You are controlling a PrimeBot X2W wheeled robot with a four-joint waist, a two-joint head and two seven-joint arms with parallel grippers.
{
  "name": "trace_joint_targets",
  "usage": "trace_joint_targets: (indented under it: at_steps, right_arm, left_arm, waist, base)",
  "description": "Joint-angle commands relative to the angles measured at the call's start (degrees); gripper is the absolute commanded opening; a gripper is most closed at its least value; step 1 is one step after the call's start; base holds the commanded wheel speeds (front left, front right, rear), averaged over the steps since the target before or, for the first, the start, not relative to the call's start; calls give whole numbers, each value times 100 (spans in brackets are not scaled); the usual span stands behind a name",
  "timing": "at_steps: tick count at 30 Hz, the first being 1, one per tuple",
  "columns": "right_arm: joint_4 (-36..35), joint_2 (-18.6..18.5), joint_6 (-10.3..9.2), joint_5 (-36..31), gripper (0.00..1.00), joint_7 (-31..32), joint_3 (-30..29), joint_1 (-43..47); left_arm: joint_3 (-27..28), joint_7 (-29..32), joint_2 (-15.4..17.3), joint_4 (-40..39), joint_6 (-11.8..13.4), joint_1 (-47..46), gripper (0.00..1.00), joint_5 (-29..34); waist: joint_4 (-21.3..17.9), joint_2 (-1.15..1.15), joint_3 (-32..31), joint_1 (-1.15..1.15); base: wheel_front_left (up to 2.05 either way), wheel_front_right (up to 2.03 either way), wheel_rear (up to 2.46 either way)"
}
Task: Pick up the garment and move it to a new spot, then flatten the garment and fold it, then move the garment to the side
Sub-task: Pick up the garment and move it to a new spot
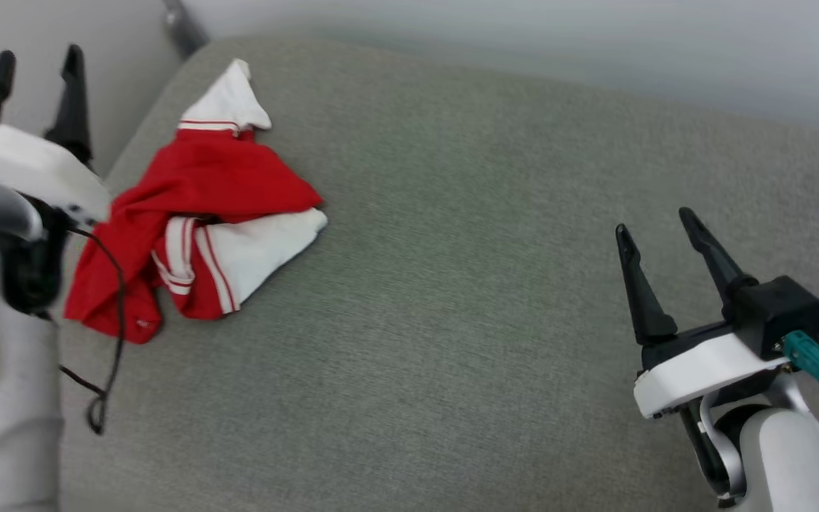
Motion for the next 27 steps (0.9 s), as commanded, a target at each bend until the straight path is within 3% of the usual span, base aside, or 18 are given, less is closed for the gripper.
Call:
trace_joint_targets:
  at_steps: [1, 10, 11, 17, 21, 22, 25, 27]
  right_arm:
    - [-47, -9, -3, -26, 100, 4, -43, -131]
    - [-97, -44, -4, -50, 100, -68, -74, -477]
    - [-79, -57, -3, -25, 100, -98, -32, -555]
    - [-104, -69, -3, -26, 100, -94, -2, -645]
    - [-102, -90, -3, -17, 100, -83, -28, -639]
    - [-56, -99, -4, -16, 100, -80, -32, -654]
    - [-43, -96, -4, -9, 100, -76, -22, -656]
    - [10, -93, -4, 8, 100, -98, -34, -641]
  left_arm:
    - [82, 509, 163, 264, -43, -286, 100, -197]
    - [313, 3183, 968, 1722, -119, -1082, 100, -1005]
    - [452, 3967, 1103, 2132, -25, -945, 100, -1277]
    - [696, 4534, 1112, 2423, 176, -617, 100, -1609]
    - [774, 4798, 937, 2505, 330, -329, 100, -1790]
    - [802, 4814, 843, 2415, 368, -211, 0, -1829]
    - [817, 4592, 876, 2214, 401, -244, 0, -1786]
    - [834, 4051, 1031, 1927, 439, -341, 0, -1619]
  waist:
    - [-386, 0, 424, 0]
    - [-904, 0, 1218, 0]
    - [-1047, 0, 1475, 0]
    - [-1182, 0, 1700, 0]
    - [-1193, 0, 1745, 0]
    - [-1183, 0, 1731, 0]
    - [-1167, 0, 1681, 0]
    - [-1133, 0, 1549, 0]
  base:
    - [0, 0, 0]
    - [0, 0, 0]
    - [0, 0, 0]
    - [0, 0, 0]
    - [0, 0, 0]
    - [0, 0, 0]
    - [0, 0, 0]
    - [0, 0, 0]
